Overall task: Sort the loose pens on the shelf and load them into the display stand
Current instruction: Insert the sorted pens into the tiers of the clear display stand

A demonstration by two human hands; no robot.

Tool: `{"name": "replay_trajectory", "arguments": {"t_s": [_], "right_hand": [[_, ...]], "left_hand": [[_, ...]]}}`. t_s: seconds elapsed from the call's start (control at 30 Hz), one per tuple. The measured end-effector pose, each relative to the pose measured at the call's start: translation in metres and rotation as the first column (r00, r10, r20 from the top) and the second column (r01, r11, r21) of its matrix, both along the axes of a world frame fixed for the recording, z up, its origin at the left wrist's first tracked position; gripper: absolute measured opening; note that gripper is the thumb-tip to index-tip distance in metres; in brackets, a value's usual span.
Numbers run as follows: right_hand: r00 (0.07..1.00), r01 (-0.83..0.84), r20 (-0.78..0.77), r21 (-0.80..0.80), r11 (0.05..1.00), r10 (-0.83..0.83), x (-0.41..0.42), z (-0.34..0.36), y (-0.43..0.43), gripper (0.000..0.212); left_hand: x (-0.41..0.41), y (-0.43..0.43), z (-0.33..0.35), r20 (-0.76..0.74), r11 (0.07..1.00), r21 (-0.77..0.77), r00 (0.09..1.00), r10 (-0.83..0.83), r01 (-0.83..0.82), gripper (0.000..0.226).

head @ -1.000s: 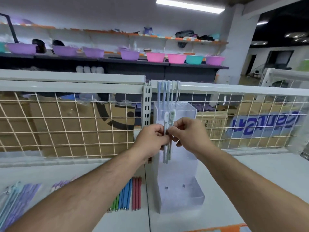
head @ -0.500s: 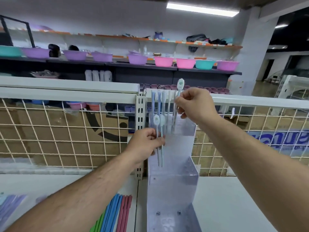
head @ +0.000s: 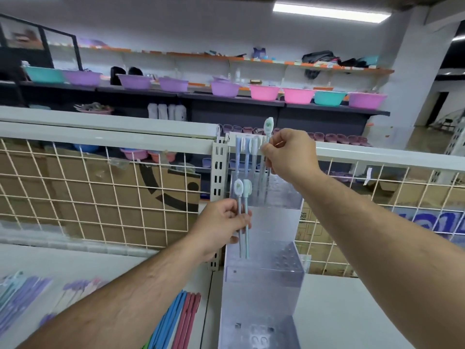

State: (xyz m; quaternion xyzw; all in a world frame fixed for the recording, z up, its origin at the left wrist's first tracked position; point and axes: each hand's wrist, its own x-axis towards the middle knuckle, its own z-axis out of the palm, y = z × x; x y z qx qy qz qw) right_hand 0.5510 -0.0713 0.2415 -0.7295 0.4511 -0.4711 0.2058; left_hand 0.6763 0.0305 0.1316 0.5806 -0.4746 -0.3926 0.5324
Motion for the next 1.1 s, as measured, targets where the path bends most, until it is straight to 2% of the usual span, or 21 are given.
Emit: {"name": "replay_trajectory", "arguments": {"t_s": [0.1,0.43,0.6,0.67,0.77,0.87,1.0,1.1], "right_hand": [[0.996,0.020,-0.090,0.019,1.000,-0.018,0.001,-0.007,0.001,0.016],[0.982,0.050,-0.180,0.009,0.999,-0.048,-0.004,-0.019,0.006,0.020],[0.957,0.097,-0.273,-0.004,0.995,-0.095,-0.007,-0.023,0.016,0.038],[0.965,0.089,-0.245,-0.011,0.996,-0.089,-0.013,-0.026,0.023,0.036],[0.986,-0.092,-0.120,0.163,0.982,0.112,-0.023,-0.036,0.039,0.025],[0.961,-0.215,-0.107,0.285,0.934,0.254,-0.029,-0.046,0.051,0.017],[0.957,-0.211,-0.139,0.269,0.940,0.255,-0.031,-0.053,0.053,0.019],[0.973,-0.184,-0.096,0.231,0.955,0.211,-0.036,-0.041,0.049,0.016]], "left_hand": [[0.001,0.000,-0.001,-0.011,1.000,-0.002,1.000,-0.001,0.001,0.004],[0.002,0.000,-0.002,0.001,1.000,0.003,1.000,-0.014,0.014,0.005],[0.000,0.002,0.000,-0.011,1.000,-0.011,1.000,-0.029,0.029,0.004],[-0.002,0.003,0.002,-0.022,0.999,-0.019,0.999,-0.029,0.029,0.004],[-0.005,0.005,0.002,-0.032,0.999,-0.039,0.999,-0.030,0.029,0.005],[-0.007,0.005,0.002,-0.024,0.998,-0.048,0.999,-0.034,0.033,0.005],[-0.014,0.004,0.003,0.015,0.997,-0.044,0.998,-0.062,0.062,0.011],[-0.015,0.003,0.003,0.023,0.998,-0.040,0.998,-0.050,0.051,0.012]]}}
